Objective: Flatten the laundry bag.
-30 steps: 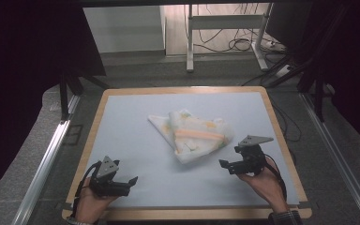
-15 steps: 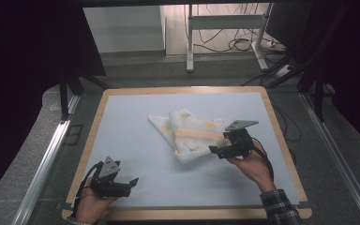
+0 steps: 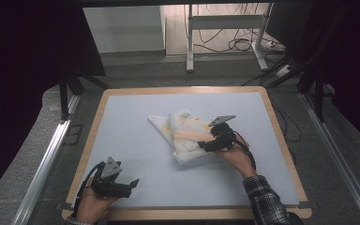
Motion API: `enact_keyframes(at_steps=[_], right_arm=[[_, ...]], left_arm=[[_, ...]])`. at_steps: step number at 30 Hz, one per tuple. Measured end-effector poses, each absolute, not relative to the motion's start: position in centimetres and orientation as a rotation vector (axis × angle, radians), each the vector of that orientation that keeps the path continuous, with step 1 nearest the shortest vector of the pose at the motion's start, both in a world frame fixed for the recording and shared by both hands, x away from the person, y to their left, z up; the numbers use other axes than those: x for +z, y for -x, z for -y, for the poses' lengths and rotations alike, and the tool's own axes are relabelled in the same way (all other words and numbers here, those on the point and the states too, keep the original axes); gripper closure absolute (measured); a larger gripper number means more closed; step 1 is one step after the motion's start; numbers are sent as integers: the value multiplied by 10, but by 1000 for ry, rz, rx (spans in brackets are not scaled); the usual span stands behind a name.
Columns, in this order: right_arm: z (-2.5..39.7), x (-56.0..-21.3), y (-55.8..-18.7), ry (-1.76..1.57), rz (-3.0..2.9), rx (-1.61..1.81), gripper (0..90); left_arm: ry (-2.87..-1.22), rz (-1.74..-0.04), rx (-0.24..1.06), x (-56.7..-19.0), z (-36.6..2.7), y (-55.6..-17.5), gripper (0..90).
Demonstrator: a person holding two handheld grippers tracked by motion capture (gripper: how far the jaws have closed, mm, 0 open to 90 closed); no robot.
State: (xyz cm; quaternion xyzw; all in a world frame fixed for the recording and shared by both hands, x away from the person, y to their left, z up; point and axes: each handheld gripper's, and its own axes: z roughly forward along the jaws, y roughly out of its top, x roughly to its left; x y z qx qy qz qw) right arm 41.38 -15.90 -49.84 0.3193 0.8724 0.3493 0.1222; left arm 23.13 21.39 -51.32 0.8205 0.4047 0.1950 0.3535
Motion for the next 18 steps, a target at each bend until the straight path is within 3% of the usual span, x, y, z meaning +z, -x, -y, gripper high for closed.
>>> enact_keyframes(at_steps=[4,6,8,10,18], right_arm=[[149,-516,-412,-861,-2661,888,530],[145,-515,-406,-836,-2635,867,693],[140,-511,-403,-805,-2636,816,796],[136,-508,-398,-773,-2616,784,838],[141,-467,-377,-711,-2526,858,840]], left_arm=[[-2139,-1039,498,-514,-212,-231,84],[-2146,-1035,499,-514,-211,-231,84],[-2153,-1032,503,-515,-210,-231,84],[-2149,-1034,507,-514,-210,-231,84],[-2134,-1044,515,-513,-212,-231,84]])
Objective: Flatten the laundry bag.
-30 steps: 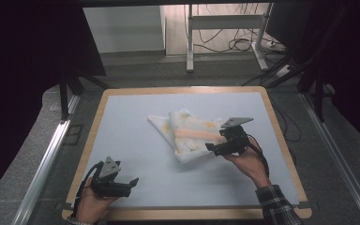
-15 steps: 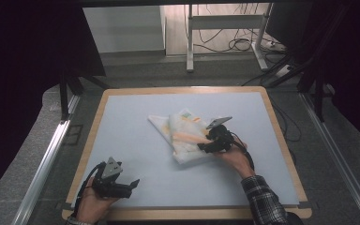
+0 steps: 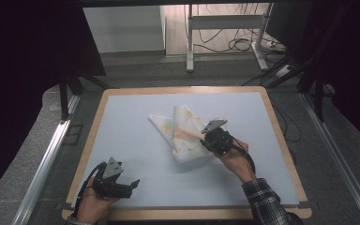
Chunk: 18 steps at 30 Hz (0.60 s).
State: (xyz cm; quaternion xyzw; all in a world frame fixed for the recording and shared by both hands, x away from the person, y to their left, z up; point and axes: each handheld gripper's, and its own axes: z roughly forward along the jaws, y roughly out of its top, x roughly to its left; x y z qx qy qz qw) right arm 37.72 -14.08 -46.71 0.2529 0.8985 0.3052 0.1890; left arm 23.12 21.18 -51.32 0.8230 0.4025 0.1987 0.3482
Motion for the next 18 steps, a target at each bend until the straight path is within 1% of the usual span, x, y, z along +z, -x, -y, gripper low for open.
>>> enact_keyframes(at_steps=[5,8,11,18], right_arm=[[145,-439,-355,-650,-2480,970,821],[146,-431,-337,-603,-2490,1021,809],[146,-434,-320,-576,-2525,1048,800],[139,-465,-290,-522,-2711,1069,784]], left_arm=[[-2123,-1044,519,-512,-212,-231,83],[-2117,-1046,521,-511,-213,-231,83],[-2108,-1053,527,-510,-215,-230,84],[-2090,-1063,532,-508,-218,-230,84]])
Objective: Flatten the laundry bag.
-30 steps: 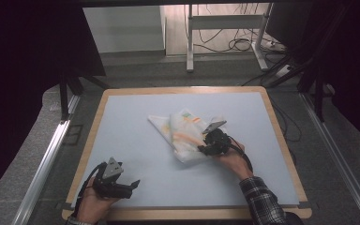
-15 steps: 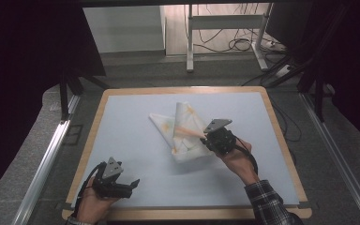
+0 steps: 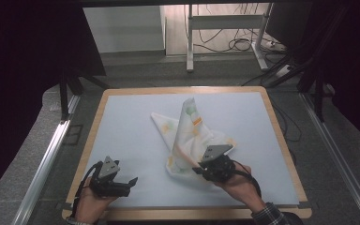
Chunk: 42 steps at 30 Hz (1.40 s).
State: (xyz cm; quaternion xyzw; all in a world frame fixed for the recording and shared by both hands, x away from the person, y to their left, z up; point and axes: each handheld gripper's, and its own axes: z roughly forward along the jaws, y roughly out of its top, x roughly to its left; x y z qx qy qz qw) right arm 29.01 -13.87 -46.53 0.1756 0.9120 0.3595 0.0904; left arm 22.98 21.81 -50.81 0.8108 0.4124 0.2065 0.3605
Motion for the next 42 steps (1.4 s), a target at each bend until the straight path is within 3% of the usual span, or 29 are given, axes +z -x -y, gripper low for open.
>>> enact_keyframes(at_steps=[4,9,14,22,26,30,33,35,38,42], right_arm=[[124,-480,-277,-452,-2826,1013,753],[115,-489,-271,-386,-2881,960,619],[131,-479,-277,-472,-2819,1030,492],[164,-459,-285,-625,-2733,1141,381],[176,-450,-289,-669,-2698,1130,365],[186,-443,-305,-717,-2660,1096,486],[189,-442,-322,-767,-2639,1136,504],[188,-442,-332,-794,-2621,1159,466],[181,-447,-353,-866,-2643,1249,314],[168,-457,-369,-911,-2683,1325,202]], left_arm=[[-2079,-1066,536,-507,-220,-229,84],[-2070,-1074,537,-506,-223,-229,84],[-2073,-1079,535,-507,-224,-229,84],[-2069,-1083,536,-507,-225,-230,84],[-2067,-1087,537,-506,-226,-230,84],[-2071,-1086,535,-507,-226,-230,84],[-2074,-1087,533,-507,-225,-230,84],[-2074,-1088,535,-507,-226,-230,84],[-2068,-1095,538,-506,-228,-230,84],[-2061,-1108,544,-506,-232,-230,84]])
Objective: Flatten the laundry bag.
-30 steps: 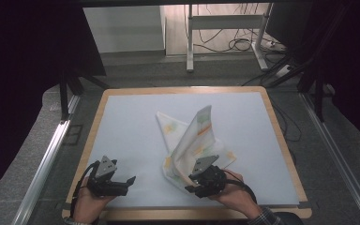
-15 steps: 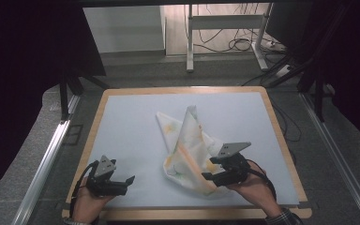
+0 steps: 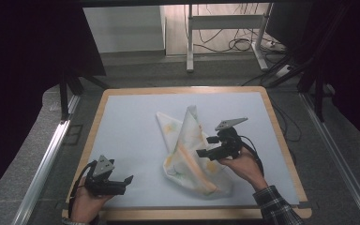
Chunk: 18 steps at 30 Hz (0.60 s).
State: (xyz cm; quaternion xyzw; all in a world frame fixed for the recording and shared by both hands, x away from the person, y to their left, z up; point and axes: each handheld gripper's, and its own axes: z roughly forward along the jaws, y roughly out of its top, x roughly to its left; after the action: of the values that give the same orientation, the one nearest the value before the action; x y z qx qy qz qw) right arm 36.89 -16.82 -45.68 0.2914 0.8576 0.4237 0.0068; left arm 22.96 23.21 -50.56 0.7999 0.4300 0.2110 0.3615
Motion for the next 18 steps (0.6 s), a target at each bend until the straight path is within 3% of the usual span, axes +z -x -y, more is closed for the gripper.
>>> enact_keyframes(at_steps=[2,4,7,10,12,16,18], right_arm=[[160,-462,-373,-904,-2707,1327,185],[153,-466,-374,-888,-2724,1322,233],[142,-468,-372,-829,-2766,1302,487],[127,-470,-367,-780,-2810,1247,606],[120,-470,-364,-764,-2810,1215,582],[126,-462,-365,-817,-2732,1200,450],[137,-456,-368,-856,-2682,1215,453]], left_arm=[[-2057,-1113,545,-505,-235,-230,84],[-2050,-1118,550,-504,-237,-229,84],[-2039,-1125,555,-503,-240,-229,84],[-2028,-1135,554,-503,-243,-229,84],[-2028,-1137,553,-503,-244,-229,84],[-2029,-1135,551,-503,-244,-229,84],[-2030,-1134,549,-503,-243,-229,84]])
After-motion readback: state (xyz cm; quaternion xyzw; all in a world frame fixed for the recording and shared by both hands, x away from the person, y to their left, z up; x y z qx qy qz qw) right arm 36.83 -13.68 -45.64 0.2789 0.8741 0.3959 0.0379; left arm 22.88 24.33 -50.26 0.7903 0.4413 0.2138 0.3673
